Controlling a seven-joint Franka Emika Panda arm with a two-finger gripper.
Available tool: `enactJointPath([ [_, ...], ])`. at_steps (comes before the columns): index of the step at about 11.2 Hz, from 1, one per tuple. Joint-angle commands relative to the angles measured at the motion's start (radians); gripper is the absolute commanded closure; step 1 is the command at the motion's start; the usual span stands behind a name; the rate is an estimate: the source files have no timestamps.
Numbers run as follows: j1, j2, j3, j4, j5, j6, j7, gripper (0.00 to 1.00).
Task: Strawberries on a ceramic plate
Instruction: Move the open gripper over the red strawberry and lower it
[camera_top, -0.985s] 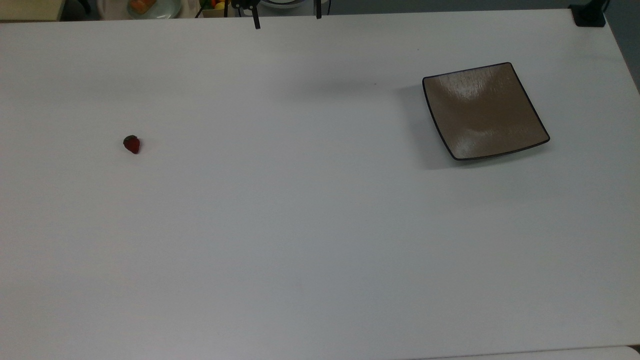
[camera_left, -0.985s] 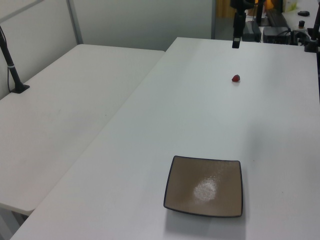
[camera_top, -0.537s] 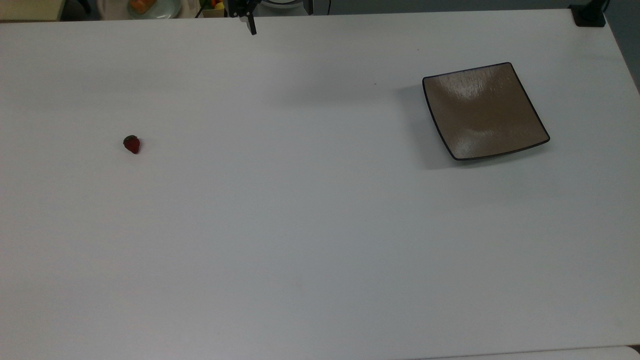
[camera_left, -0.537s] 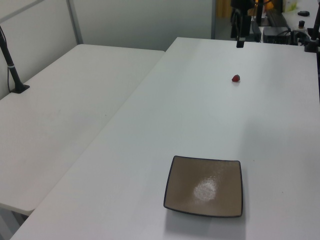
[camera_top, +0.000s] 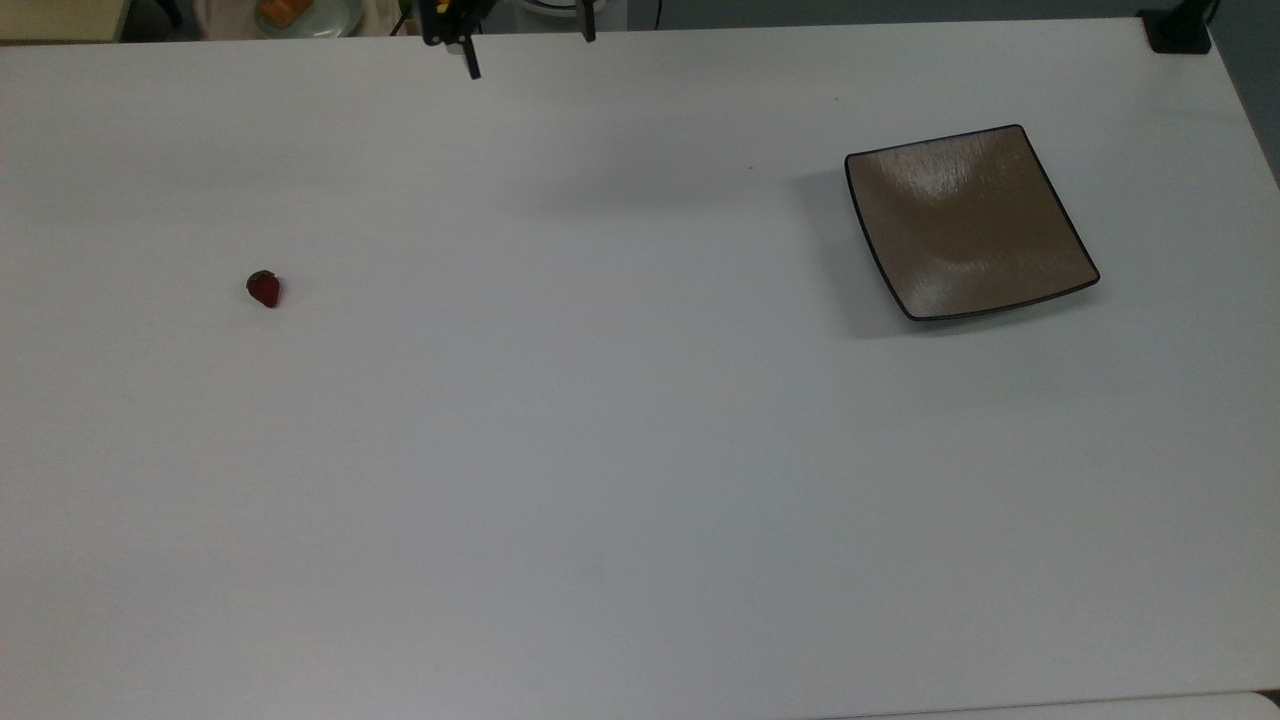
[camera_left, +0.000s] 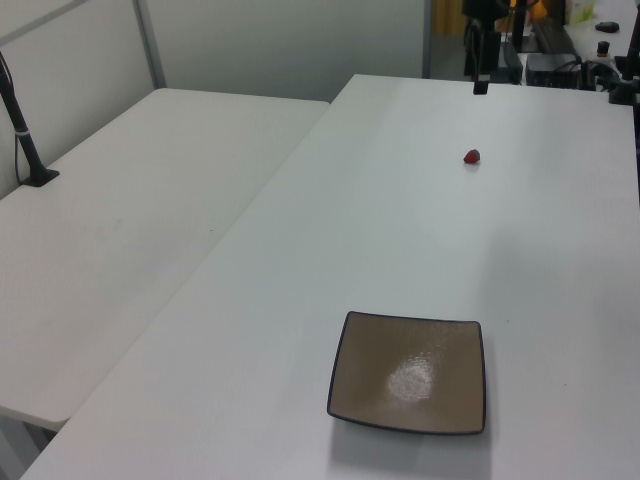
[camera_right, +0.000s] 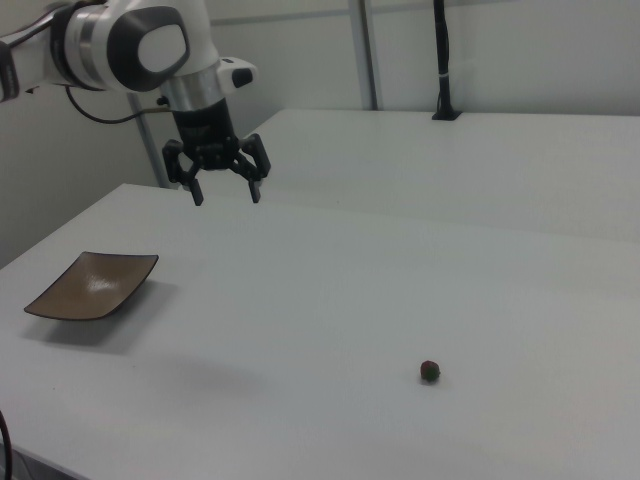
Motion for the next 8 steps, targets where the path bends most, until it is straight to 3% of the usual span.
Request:
enactJointPath([
  [1,-0.08,0.077,-0.005,0.053,0.019,0.013,-0.028,0.0],
  [5,-0.233,0.147,-0.005,0.068,0.018,0.101,-0.135,0.0],
  [8,-0.299,0.212,-0.005,0.062,0.015,0.193,-0.201,0.0],
])
